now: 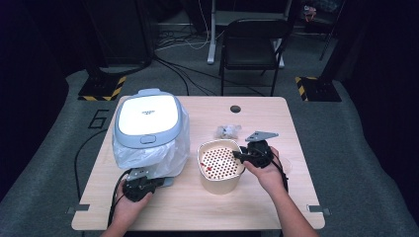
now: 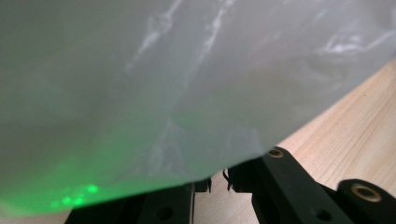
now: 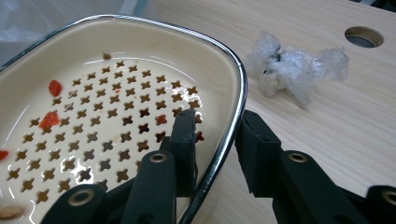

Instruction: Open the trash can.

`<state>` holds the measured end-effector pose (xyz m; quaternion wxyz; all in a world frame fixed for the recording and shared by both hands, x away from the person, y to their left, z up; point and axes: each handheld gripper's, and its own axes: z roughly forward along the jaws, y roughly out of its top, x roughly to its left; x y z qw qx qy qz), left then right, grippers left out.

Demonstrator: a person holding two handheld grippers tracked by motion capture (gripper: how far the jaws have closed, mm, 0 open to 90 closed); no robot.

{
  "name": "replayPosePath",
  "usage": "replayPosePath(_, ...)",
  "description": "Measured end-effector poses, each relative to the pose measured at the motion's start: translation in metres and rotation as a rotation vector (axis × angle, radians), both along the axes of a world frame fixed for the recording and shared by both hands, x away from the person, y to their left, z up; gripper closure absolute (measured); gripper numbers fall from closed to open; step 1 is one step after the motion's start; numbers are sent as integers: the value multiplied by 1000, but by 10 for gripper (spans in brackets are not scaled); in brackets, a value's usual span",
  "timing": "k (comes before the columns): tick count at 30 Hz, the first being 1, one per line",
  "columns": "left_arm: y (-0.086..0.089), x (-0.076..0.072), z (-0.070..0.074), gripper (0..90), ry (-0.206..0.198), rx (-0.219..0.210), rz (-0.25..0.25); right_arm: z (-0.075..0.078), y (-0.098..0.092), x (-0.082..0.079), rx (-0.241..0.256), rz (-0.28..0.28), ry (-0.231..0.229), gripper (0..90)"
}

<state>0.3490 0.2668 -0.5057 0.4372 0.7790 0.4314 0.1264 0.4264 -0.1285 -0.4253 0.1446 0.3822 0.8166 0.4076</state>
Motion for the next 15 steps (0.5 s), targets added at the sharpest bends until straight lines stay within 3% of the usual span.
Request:
replayPosePath(8,-1,0,0,836,-3,18,0,0,15,-10,-6,45,2,700)
replayPosePath(15,0,0,-2,838,6,-9,10,-2,28,-28,13,96,1,699)
